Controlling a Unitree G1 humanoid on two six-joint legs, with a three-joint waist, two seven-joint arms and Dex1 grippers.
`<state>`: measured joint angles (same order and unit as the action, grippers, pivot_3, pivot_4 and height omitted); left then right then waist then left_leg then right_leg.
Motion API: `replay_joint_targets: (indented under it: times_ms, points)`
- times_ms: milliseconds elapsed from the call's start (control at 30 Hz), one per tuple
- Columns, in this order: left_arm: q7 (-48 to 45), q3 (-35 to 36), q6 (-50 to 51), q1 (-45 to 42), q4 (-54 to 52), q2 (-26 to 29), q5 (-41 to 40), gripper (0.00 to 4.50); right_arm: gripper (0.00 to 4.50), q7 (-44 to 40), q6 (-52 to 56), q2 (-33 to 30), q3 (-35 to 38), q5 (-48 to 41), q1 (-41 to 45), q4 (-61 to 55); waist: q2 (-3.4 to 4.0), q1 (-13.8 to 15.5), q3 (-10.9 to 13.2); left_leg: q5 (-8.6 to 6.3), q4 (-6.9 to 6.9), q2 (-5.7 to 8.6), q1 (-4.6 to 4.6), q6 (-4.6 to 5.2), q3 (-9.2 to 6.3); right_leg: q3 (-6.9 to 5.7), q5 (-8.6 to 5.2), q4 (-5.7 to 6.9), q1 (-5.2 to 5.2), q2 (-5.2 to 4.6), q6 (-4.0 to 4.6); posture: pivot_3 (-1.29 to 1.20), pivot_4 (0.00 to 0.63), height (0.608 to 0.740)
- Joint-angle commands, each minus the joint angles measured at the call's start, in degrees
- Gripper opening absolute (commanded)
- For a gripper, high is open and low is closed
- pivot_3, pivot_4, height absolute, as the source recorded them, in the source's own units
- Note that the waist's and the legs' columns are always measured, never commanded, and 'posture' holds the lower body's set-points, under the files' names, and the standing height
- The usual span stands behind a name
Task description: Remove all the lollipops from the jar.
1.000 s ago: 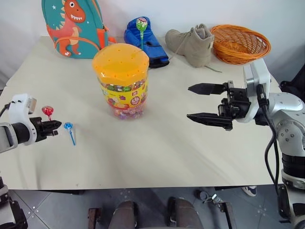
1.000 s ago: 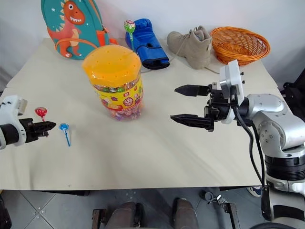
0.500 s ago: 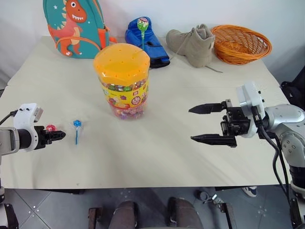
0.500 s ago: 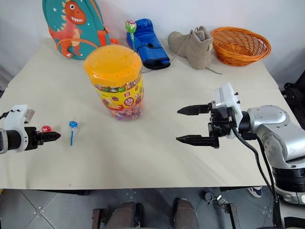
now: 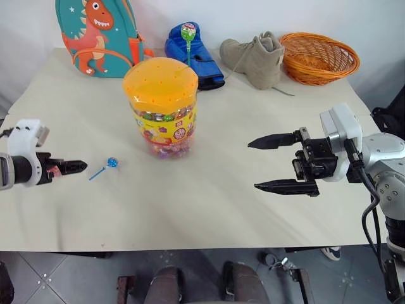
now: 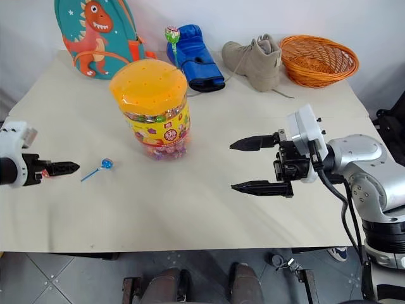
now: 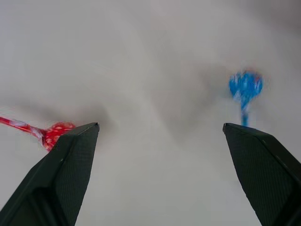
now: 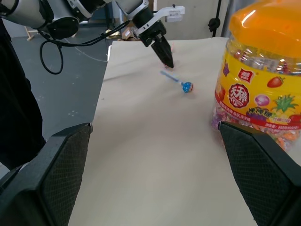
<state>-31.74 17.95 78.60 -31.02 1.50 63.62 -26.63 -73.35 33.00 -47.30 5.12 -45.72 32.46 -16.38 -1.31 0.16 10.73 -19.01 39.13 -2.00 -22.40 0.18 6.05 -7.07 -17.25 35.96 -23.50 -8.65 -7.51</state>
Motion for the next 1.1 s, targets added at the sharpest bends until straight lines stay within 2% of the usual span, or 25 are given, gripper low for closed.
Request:
replay_joint_targets:
  times_ms: [33, 233, 467, 600, 700, 933, 1100]
  points:
    - [-5.65, 2.30, -10.91, -3.70, -0.80, 2.57, -0.68, 4.48, 4.50, 3.38, -0.50, 0.76, 1.92, 0.47, 2.94, 0.54, 0.00, 0.08, 0.00, 0.00, 0.00, 0.01, 0.00, 0.00, 0.00, 0.00, 0.00, 0.00, 0.00, 0.00, 0.00, 0.00, 0.150, 0.740]
    - [-18.53, 3.77, -33.52, -8.86, 3.91, -0.98, -2.98, 4.48, 4.50, 10.92, 1.97, 3.06, 2.53, 0.20, 9.78, 3.33, 0.01, -0.17, 0.00, 0.00, 0.00, 0.00, 0.00, 0.00, 0.06, 0.01, 0.00, 0.00, -0.03, 0.01, 0.00, 0.00, 0.150, 0.740]
    - [-32.79, 3.95, -51.80, -17.85, 13.75, -8.57, -6.59, 4.48, 4.50, 19.09, 2.98, 7.26, 0.23, 4.38, 19.29, 8.59, 0.00, -0.30, 0.00, 0.00, 0.02, 0.01, -0.01, 0.00, 0.15, 0.03, 0.00, 0.03, -0.07, 0.03, -0.01, 0.00, 0.150, 0.740]
    - [-41.24, 4.75, -54.83, -21.75, 18.17, -11.85, -11.08, 4.48, 4.50, 21.94, 3.61, 10.42, -1.07, 6.98, 24.35, 13.52, 0.00, -0.46, 0.00, 0.00, 0.03, 0.00, -0.01, 0.00, 0.15, 0.02, 0.00, 0.03, -0.08, 0.03, -0.01, 0.00, 0.150, 0.740]
    - [-45.31, 4.76, -54.49, -23.05, 20.42, -11.91, -12.80, 4.48, 4.50, 22.79, 5.13, 11.75, -2.25, 8.41, 26.79, 16.45, 0.00, -0.66, 0.00, 0.00, 0.02, 0.00, -0.02, 0.00, 0.16, 0.01, 0.00, 0.03, -0.09, 0.03, -0.01, 0.00, 0.150, 0.740]
    - [-49.17, 4.03, -54.06, -23.30, 23.41, -8.76, -11.34, 4.48, 4.50, 24.42, 8.71, 16.07, -5.39, 12.25, 33.39, 25.42, 0.01, -2.02, 0.00, 0.00, -0.02, 0.00, -0.02, 0.01, 0.14, -0.01, 0.00, 0.05, -0.12, 0.03, -0.01, 0.00, 0.150, 0.740]
    - [-48.62, 3.87, -54.13, -20.77, 23.80, -5.62, -9.32, 4.48, 4.50, 23.77, 6.80, 20.08, -6.46, 15.41, 38.06, 33.83, 0.01, -3.01, 0.00, 0.00, -0.08, -0.02, -0.02, 0.00, 0.14, -0.02, 0.00, 0.06, -0.15, 0.04, 0.00, 0.00, 0.150, 0.740]
